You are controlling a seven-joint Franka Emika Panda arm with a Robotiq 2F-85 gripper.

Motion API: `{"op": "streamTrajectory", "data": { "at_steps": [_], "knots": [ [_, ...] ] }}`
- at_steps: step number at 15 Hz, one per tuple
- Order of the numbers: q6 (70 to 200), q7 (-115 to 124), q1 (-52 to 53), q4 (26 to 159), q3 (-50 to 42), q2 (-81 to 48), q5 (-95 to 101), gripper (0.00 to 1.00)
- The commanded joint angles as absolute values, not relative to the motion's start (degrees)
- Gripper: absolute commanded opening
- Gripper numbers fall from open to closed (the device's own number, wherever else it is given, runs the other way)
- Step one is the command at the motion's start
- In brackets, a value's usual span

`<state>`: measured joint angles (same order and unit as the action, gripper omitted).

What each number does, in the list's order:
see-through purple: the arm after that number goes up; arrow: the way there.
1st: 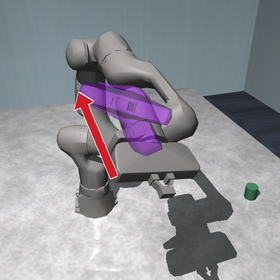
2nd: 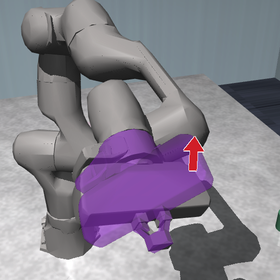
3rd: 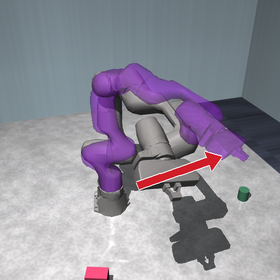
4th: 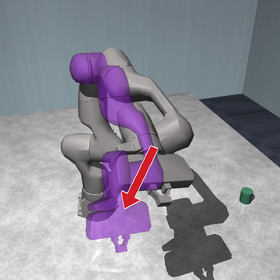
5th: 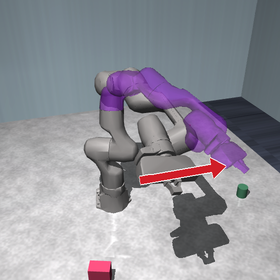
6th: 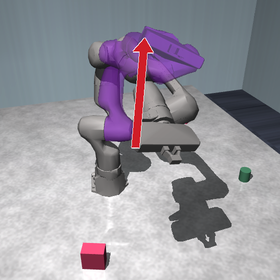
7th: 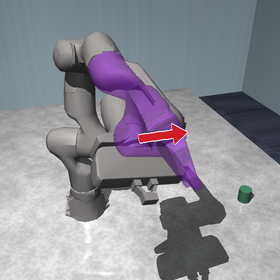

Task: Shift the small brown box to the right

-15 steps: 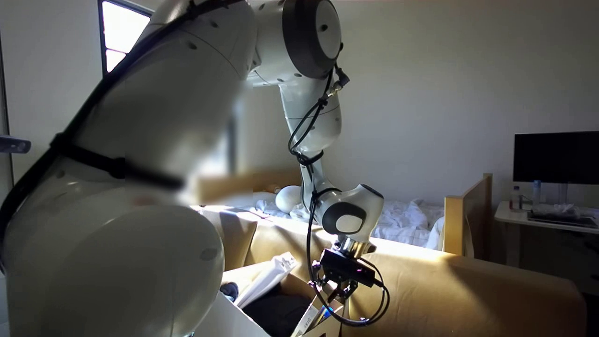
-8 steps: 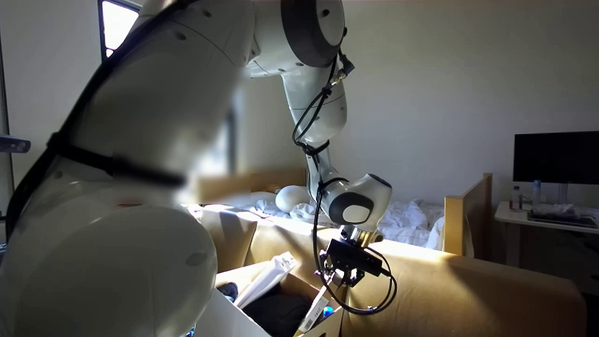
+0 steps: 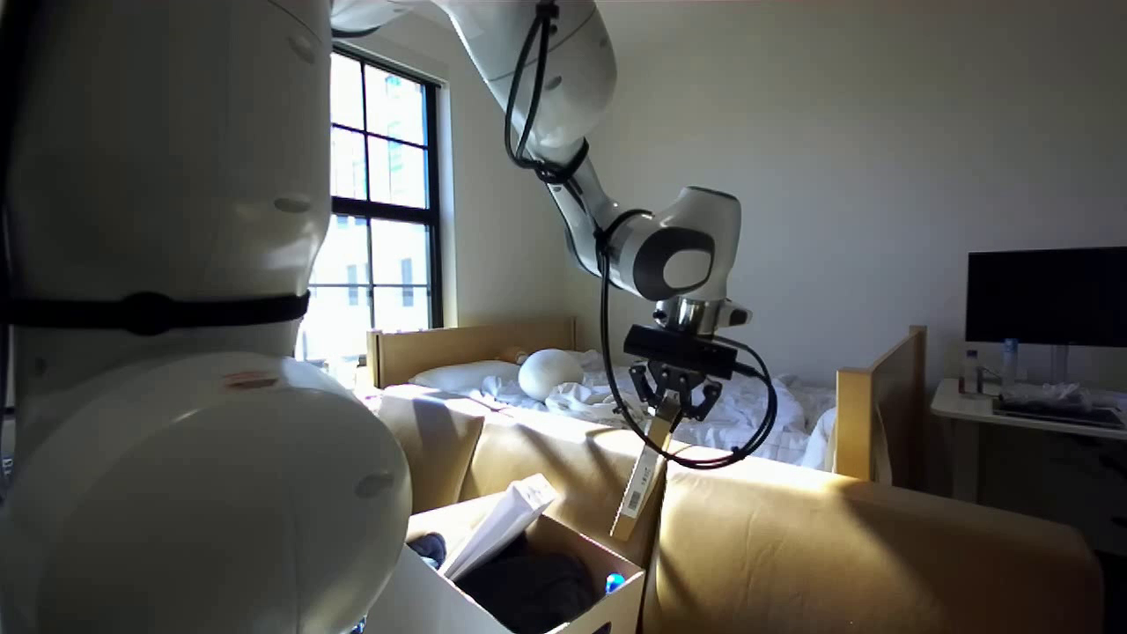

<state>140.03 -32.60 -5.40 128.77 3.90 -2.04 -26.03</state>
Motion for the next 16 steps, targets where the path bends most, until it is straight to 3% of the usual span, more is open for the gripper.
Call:
{"op": "streamTrajectory", "data": {
  "at_steps": [1,6,16],
  "knots": [
    [128.58,-17.49,-5.67,132.38,-0.61,9.79,-12.3,0.12],
    [113.75,-19.88,-6.23,132.35,-6.99,12.88,-11.5,0.11],
    [119.54,-26.51,-12.12,134.76,-16.05,3.57,3.55,0.11]
  ]
}}
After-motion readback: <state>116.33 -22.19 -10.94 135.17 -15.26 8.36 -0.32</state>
